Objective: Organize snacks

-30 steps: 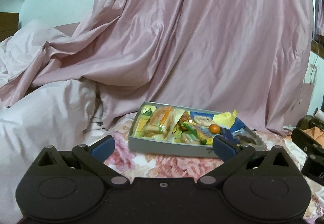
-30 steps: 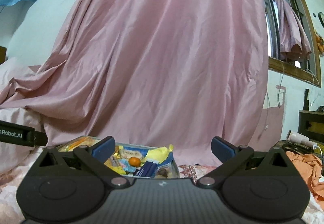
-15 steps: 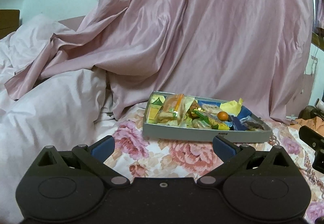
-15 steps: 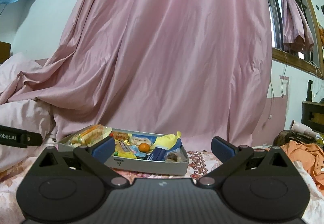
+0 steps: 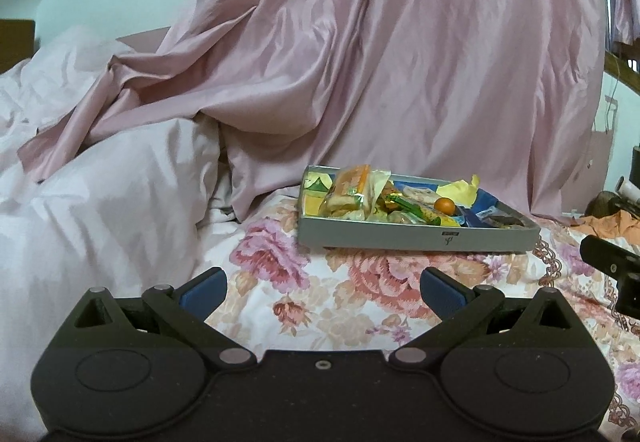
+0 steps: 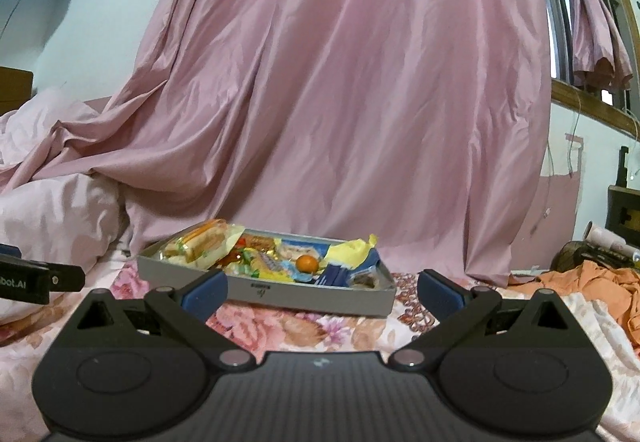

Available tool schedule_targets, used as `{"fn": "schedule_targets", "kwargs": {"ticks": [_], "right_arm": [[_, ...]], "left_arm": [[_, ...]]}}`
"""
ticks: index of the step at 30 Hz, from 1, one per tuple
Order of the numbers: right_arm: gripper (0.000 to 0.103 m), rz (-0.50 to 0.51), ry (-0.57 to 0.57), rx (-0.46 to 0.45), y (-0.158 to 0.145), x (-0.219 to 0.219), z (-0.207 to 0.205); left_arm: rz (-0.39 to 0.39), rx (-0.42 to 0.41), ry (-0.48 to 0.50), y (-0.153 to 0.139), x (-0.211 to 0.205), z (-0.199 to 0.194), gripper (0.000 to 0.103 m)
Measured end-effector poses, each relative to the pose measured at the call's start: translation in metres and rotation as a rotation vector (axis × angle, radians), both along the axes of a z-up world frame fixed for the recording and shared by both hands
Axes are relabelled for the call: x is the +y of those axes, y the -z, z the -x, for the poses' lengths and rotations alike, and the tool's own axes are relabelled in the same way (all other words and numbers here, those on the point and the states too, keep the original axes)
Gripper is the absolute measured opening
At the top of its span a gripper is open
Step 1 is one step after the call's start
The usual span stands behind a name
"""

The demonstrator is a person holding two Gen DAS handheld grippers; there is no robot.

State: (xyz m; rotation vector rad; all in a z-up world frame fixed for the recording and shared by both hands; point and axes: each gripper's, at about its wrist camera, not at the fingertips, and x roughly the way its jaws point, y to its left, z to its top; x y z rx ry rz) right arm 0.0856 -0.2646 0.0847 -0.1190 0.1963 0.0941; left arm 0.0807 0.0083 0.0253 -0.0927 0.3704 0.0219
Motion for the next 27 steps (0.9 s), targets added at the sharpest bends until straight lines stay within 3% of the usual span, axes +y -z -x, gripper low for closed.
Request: {"fn": "schedule_targets", "kwargs": {"ticks": [5, 20, 27], "right_arm": [[0.103, -0.007, -0.014, 0.016, 0.004, 0.007, 0.006], [0.103, -0.036, 0.016, 0.149, 0.022, 0.015, 0.007], [0.103, -0.031, 0.019, 0.168, 0.025, 0.016, 0.009]], "left_arm": [[0.021, 0.021, -0.001, 0.007, 0.004, 0.003, 0.102], [-0.074, 0.058, 0.017, 0.019, -0.007, 0.008, 0.102], [-0.071, 0.061, -0.017, 0.02, -0.004, 0.012, 0.102]]}}
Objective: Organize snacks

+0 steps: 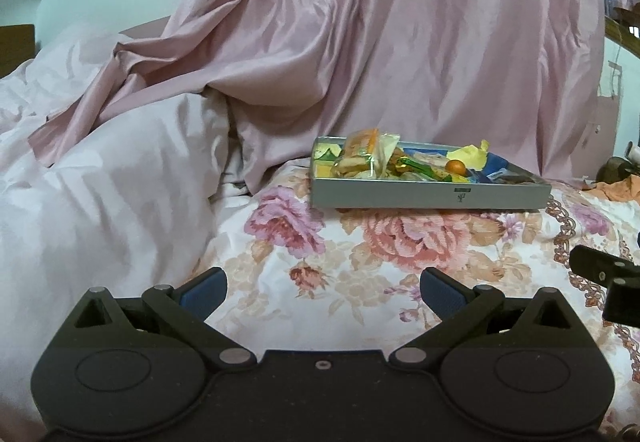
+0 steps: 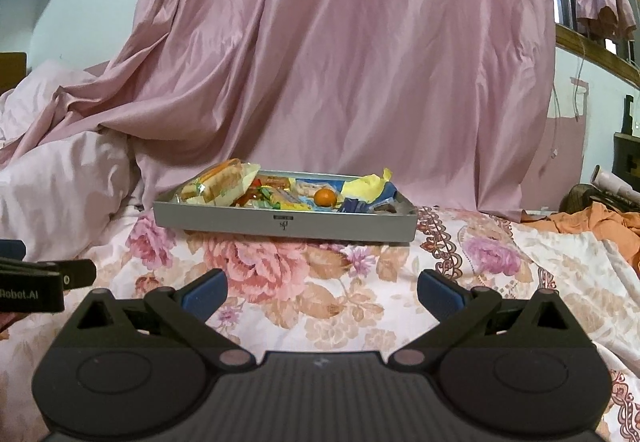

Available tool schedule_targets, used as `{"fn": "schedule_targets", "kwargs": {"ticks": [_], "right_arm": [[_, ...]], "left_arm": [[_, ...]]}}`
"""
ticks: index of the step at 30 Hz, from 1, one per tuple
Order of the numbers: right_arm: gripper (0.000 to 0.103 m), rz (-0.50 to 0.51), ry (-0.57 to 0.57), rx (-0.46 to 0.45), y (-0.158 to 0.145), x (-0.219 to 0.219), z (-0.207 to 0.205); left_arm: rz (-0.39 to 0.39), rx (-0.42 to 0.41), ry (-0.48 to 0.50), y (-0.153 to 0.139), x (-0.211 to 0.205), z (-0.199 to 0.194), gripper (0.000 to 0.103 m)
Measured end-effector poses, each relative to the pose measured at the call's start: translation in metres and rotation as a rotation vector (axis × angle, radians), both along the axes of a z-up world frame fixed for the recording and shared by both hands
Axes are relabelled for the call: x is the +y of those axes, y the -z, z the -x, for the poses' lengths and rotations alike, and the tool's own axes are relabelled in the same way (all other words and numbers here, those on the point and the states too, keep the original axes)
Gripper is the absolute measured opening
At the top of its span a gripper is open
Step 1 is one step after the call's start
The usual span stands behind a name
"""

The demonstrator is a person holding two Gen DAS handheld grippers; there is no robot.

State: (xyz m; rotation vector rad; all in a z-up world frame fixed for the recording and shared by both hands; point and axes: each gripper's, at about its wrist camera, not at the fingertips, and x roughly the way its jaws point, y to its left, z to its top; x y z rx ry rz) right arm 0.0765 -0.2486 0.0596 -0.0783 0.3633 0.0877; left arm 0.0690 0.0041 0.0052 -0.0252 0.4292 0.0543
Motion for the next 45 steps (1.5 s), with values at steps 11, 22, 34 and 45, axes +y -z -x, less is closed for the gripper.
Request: {"fn": "schedule_targets", "kwargs": {"ticks": [11, 22, 34, 45], "right_arm": [[0.103, 0.014, 0.003, 0.021, 0.0026, 0.0026, -0.0014], [0.103, 0.021, 0.001, 0.035, 0.0049, 0.0038, -0.0029], [0.103, 0.022, 0.003, 0.041, 0.0059, 0.0039, -0.0036], [0.103, 0.023, 0.003, 0.042, 0.0067, 0.0044, -0.0034]], "left_arm": [[0.009, 0.016, -0.008, 0.001, 0.0013, 0.0005, 0.102], [0.012, 0.024, -0.004, 0.002, 0.0007, -0.0006, 0.102], [0.011, 0.024, -0.004, 0.0015, 0.0003, -0.0005, 0.102], [0.011, 0.023, -0.004, 0.0013, -0.0002, 0.0, 0.102]]}}
